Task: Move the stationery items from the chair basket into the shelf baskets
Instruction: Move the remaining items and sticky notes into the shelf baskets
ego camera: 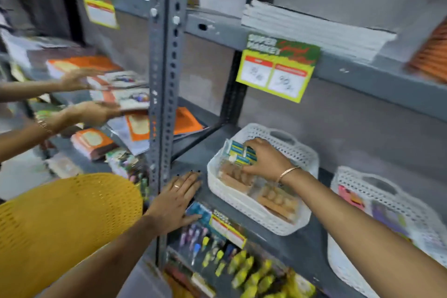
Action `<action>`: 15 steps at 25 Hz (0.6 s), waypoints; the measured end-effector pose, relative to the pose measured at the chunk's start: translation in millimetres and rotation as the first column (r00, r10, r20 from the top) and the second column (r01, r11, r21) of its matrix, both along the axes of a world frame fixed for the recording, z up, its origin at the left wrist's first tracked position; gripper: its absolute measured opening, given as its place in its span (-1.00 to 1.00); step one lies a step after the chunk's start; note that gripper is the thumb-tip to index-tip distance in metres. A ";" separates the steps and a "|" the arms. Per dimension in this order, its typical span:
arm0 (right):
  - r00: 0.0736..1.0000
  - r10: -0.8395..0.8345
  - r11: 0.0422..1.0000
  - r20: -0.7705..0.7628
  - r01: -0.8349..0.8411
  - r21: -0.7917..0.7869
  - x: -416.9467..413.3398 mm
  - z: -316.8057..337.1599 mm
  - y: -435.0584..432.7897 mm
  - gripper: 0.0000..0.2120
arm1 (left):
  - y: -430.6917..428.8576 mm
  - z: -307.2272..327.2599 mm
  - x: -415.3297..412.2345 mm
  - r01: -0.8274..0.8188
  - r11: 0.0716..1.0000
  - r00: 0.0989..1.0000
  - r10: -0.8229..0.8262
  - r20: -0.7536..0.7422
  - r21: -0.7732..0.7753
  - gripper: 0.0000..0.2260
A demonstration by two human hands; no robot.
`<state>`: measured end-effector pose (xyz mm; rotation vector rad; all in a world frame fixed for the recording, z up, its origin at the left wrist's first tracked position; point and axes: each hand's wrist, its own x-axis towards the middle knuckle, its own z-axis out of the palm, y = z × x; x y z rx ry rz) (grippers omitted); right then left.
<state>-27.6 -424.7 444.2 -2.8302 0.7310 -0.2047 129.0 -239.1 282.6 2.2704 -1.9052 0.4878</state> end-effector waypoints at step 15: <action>0.870 -0.295 0.941 -0.396 0.336 0.036 -59.8 -66.4 -113.2 -0.63 | -38.6 -24.6 12.9 -0.057 0.997 0.988 0.064 -0.140 0.054 -0.28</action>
